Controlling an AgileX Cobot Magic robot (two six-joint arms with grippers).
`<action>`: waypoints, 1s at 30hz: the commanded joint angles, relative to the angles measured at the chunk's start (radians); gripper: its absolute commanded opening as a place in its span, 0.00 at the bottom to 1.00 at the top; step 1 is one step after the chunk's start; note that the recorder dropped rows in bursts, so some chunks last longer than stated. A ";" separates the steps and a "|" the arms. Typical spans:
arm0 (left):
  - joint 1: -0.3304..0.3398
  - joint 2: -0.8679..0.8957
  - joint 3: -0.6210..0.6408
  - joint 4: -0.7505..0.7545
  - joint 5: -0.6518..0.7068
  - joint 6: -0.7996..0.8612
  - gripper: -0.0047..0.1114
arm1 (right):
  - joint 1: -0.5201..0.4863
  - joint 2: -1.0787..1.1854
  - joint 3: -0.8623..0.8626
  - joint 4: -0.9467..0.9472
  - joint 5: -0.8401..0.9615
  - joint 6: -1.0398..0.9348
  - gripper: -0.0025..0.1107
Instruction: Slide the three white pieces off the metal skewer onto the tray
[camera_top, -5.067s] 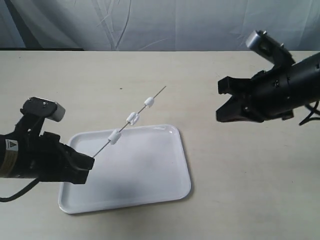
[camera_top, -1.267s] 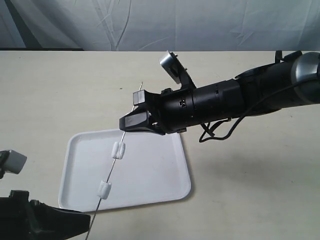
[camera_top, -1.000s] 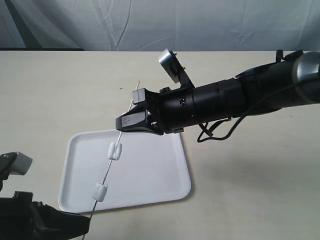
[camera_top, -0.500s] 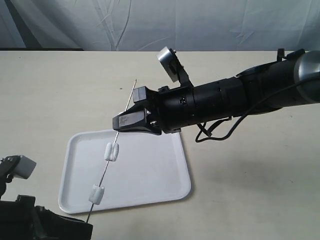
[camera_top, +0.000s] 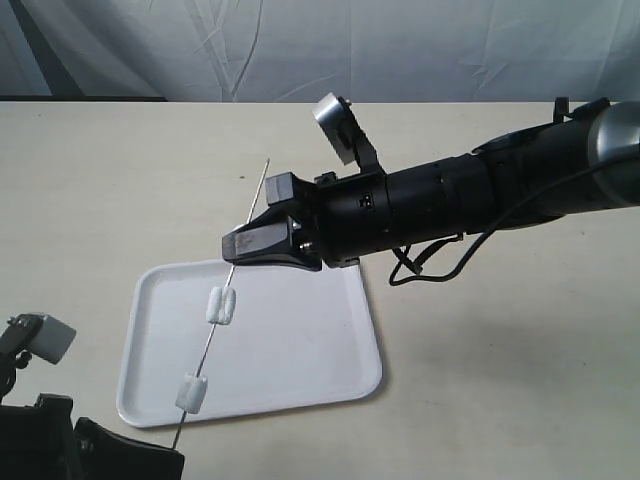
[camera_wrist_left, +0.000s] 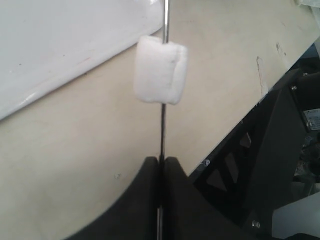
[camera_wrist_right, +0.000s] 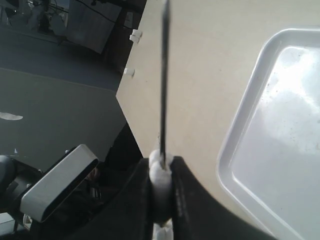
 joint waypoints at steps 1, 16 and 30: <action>-0.004 0.000 0.000 -0.022 -0.001 0.010 0.04 | 0.002 -0.009 -0.004 0.003 0.018 -0.008 0.02; -0.004 0.000 0.000 -0.047 0.042 0.020 0.04 | 0.002 -0.009 -0.004 0.003 0.017 -0.008 0.37; -0.004 0.000 0.000 -0.016 0.057 -0.018 0.04 | 0.002 -0.009 -0.004 0.003 -0.012 -0.008 0.06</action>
